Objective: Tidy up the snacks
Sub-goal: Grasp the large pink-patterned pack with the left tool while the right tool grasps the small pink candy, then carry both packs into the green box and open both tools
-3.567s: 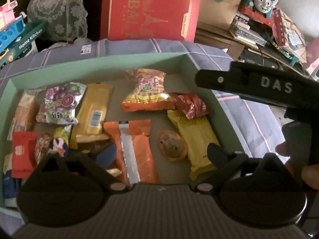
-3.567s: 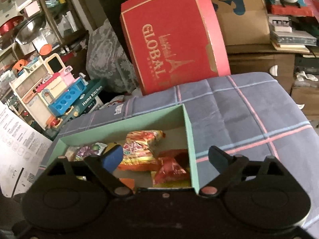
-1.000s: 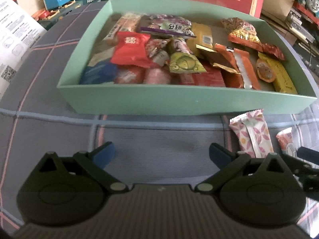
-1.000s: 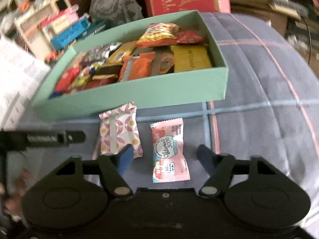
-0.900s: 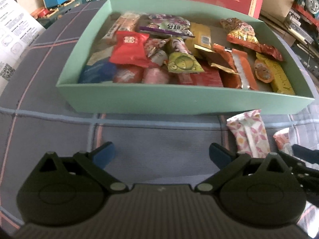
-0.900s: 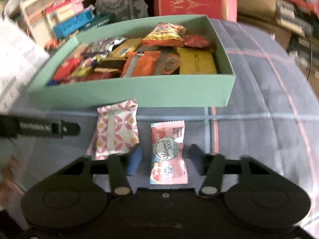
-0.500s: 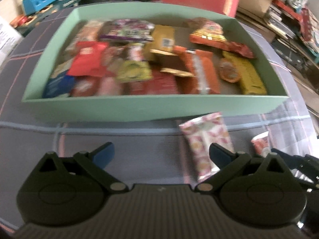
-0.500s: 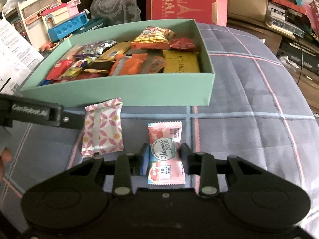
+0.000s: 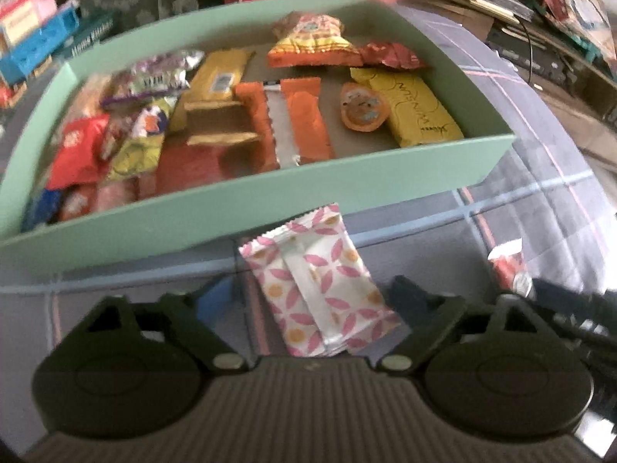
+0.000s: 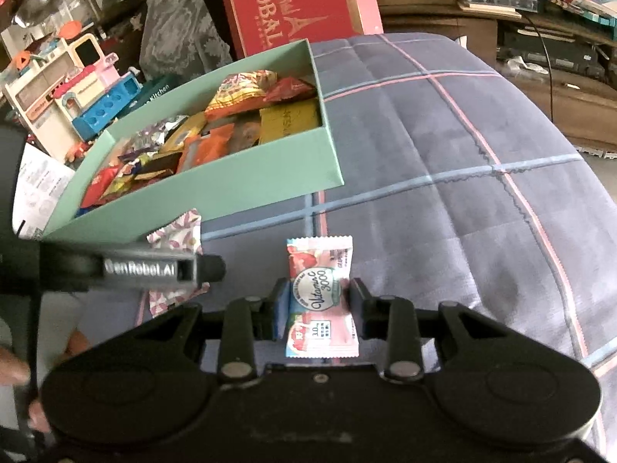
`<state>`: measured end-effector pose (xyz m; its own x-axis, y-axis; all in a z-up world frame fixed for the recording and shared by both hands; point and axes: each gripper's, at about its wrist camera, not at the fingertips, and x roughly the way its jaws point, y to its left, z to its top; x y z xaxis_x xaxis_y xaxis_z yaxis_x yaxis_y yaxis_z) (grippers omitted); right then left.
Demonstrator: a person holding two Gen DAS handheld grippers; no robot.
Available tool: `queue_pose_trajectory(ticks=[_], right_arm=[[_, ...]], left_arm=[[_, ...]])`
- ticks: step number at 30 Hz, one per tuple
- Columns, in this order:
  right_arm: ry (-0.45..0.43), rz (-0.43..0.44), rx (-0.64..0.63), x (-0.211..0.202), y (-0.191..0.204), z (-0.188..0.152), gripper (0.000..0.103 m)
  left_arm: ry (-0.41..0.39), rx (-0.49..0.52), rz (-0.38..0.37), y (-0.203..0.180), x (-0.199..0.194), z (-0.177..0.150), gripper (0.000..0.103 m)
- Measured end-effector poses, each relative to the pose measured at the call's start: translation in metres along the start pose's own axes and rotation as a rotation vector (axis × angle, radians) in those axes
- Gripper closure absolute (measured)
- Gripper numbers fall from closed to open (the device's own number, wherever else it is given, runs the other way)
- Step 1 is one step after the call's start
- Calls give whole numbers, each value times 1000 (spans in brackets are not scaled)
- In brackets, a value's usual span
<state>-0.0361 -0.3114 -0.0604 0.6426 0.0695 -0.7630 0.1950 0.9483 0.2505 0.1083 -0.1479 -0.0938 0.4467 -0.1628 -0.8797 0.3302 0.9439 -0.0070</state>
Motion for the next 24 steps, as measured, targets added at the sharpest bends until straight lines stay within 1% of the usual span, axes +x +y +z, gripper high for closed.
queue_pose_trajectory(ticks=[1,3,6,10,17,24], right_arm=[[-2,4,3,1,0,0,71],[-5,12,13,5,1,2,71],[-8,17,21,5,2,1,71],[-3,24,26,4,3,0,71],[14,38,38,0,7,-2,71],[-2,45,10,-11,17,0,71]], left_arm=[[-9,8,-3,1,-2,-1,30],[-21,12,-10,6,-6,-2,47],[-22,5,-22,12,-10,-3,53],[-20,7,-17,13,-12,-5,53],[-8,10,-30,14,-20,-13,53],[-30,-2,-48,20,-37,-16,53]])
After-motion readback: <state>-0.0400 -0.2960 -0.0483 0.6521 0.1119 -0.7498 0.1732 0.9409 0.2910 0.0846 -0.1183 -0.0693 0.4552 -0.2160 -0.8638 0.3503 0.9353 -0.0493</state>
